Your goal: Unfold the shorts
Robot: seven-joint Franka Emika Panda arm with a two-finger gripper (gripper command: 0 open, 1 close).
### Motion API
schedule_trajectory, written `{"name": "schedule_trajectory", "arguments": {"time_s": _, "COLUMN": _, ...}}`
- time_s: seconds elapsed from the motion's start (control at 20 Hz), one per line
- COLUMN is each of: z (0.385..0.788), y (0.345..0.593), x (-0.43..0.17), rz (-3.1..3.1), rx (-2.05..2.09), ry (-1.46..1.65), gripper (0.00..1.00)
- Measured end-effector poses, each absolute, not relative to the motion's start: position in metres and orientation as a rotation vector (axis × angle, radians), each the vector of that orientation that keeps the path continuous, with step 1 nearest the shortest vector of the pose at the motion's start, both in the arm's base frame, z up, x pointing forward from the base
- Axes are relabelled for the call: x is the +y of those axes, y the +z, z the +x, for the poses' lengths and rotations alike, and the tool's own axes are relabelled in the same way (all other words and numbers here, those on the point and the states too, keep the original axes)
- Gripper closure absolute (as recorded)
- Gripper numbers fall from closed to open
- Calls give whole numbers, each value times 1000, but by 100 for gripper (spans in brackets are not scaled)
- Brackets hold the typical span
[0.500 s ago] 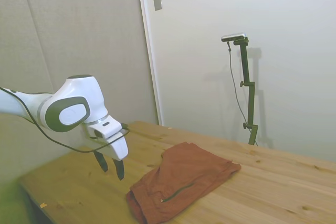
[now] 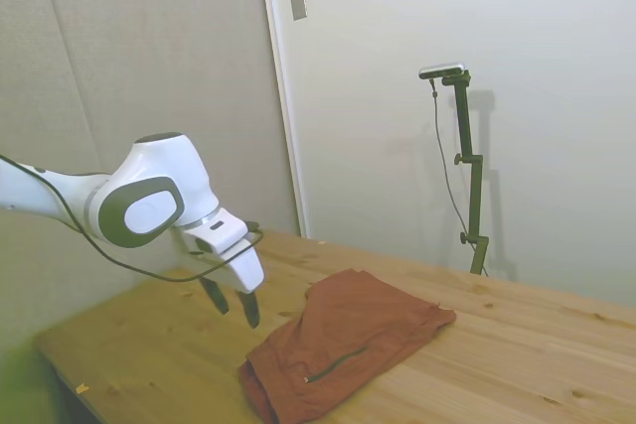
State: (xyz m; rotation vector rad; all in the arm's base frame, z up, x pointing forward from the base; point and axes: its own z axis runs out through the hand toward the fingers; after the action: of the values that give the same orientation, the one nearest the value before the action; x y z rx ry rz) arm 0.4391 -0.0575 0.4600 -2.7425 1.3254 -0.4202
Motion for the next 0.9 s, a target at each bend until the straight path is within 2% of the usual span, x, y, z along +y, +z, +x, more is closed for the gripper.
{"name": "schedule_trajectory", "arguments": {"time_s": 0.35, "z": 497, "y": 489, "x": -150, "rz": -2585, "rx": 1488, "ry": -705, "gripper": 0}}
{"name": "schedule_trajectory", "arguments": {"time_s": 0.4, "z": 527, "y": 481, "x": -166, "rz": -2570, "rx": 1534, "ry": -722, "gripper": 0}}
{"name": "schedule_trajectory", "arguments": {"time_s": 0.55, "z": 538, "y": 483, "x": -169, "rz": -2543, "rx": 1542, "ry": -787, "gripper": 0}}
{"name": "schedule_trajectory", "arguments": {"time_s": 0.65, "z": 553, "y": 473, "x": -176, "rz": -2500, "rx": 1553, "ry": -865, "gripper": 0}}
{"name": "schedule_trajectory", "arguments": {"time_s": 0.9, "z": 597, "y": 429, "x": -203, "rz": -2395, "rx": 1611, "ry": -993, "gripper": 0}}
